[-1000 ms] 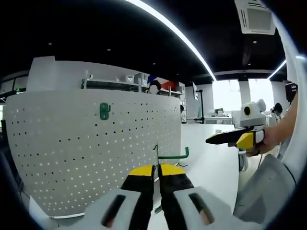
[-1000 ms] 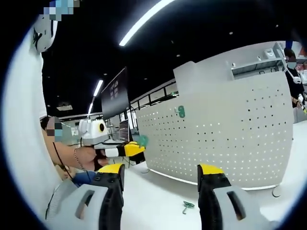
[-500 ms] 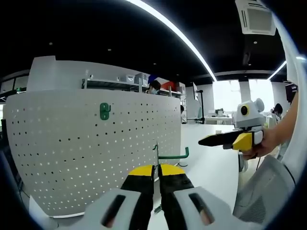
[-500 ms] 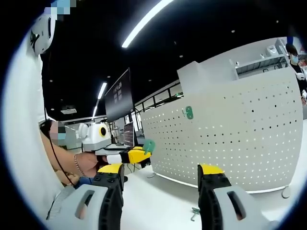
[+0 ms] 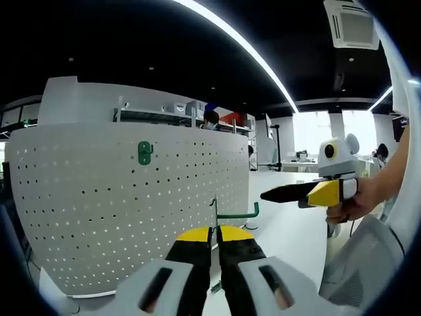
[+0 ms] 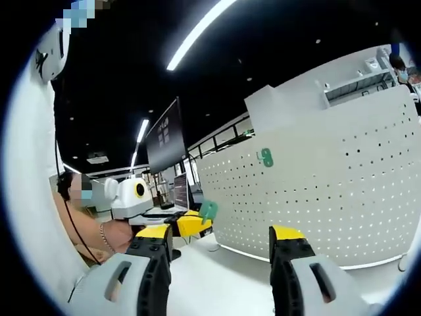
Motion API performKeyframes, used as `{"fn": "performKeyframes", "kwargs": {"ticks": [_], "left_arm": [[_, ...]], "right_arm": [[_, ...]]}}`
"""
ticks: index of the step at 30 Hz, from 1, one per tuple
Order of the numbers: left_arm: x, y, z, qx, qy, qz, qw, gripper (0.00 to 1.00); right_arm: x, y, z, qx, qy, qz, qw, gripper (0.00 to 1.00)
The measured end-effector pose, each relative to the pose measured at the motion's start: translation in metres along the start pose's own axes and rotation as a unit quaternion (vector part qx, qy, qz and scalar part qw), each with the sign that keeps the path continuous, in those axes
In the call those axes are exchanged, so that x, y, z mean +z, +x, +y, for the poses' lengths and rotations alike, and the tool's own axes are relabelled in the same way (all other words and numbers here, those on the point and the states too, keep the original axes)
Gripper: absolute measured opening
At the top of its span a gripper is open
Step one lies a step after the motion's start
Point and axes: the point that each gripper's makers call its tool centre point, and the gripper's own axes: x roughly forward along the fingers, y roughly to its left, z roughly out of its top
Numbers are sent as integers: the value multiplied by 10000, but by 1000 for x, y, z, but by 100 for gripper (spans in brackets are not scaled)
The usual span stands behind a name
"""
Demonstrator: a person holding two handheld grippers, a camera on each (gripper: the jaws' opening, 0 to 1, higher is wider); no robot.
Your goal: Insert the hook assembly into the mounting plate slot until the hook locks in place.
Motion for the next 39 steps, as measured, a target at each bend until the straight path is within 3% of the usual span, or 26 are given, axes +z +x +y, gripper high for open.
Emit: {"fn": "performKeyframes", "kwargs": {"ticks": [27,39], "left_arm": [[3,1,-2,9,-87,-55,9999,3],[3,1,-5,-6,-135,-49,9999,3]], "right_arm": [[-2,34,16,301,23,5,9995,57],[-6,43,22,423,-91,158,9989,42]]}}
